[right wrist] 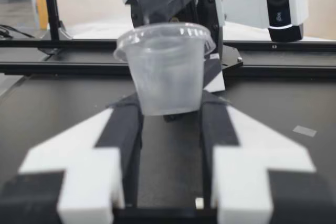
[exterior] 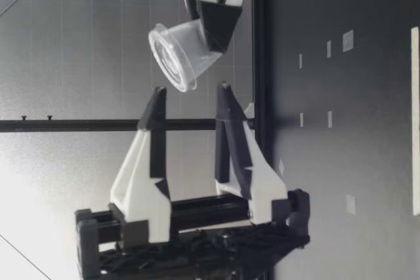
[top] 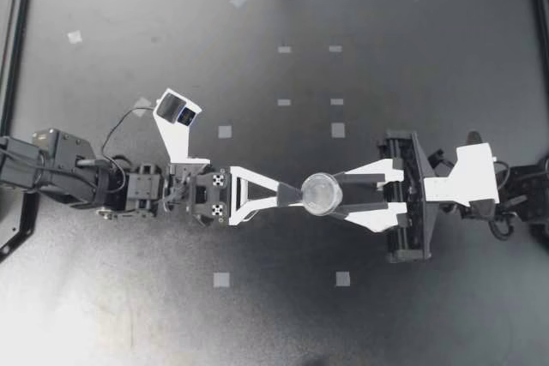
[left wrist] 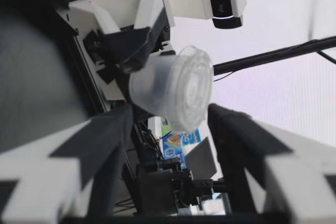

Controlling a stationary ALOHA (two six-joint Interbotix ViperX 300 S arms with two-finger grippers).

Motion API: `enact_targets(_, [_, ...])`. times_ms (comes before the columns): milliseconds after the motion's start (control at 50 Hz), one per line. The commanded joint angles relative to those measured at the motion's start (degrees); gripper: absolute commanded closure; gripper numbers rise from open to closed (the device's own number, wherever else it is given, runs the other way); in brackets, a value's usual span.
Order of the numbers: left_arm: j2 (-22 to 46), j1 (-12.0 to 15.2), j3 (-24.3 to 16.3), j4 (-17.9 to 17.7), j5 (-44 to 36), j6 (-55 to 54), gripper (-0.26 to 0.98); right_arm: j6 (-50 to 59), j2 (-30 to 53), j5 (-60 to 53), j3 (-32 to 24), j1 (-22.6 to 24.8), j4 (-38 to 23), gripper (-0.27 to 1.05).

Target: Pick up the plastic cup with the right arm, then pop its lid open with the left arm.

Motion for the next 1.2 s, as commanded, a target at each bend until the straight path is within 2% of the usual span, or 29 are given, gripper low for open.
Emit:
enact_targets(0, [-0.9,0.1,-1.4,0.2,-0.2,0.3,0.14,0.2,0.0,0.8,-0.8,-0.4,0.0,0.54])
enact_targets(320, [-4.4,0.1,-0.5,0.4,-0.1,2.0,0.14,4.8,1.5,4.8,4.5,-0.4,2.7,0.54])
enact_targets(500, [-3.8,0.6,-0.5,0.3,1.0,6.8,0.14,6.1,-0.8,7.7,4.5,-0.3,2.5,0.54])
enact_targets(560, [-3.7,1.2,0.1,0.3,1.5,10.6,0.14,6.1,-2.4,8.3,4.5,-0.4,2.5,0.54])
enact_targets(680, [-4.0,2.5,1.3,0.3,3.4,26.3,0.14,6.5,-6.2,8.9,4.4,-0.4,2.8,0.54])
enact_targets(820, [-5.6,2.5,2.2,0.3,9.7,56.0,0.14,9.1,-10.6,8.8,4.1,-0.4,4.5,0.54])
enact_targets(900, [-7.2,2.4,2.0,0.2,13.8,67.3,0.14,9.8,-12.4,8.9,4.0,-0.4,4.4,0.54])
enact_targets(1020, [-9.9,2.3,1.4,0.3,18.5,72.9,0.14,9.7,-12.6,9.6,4.0,-0.3,4.4,0.54])
enact_targets(1180, [-10.5,2.3,1.9,0.3,21.0,72.9,0.14,9.7,-10.9,10.2,2.9,-0.4,4.2,0.54])
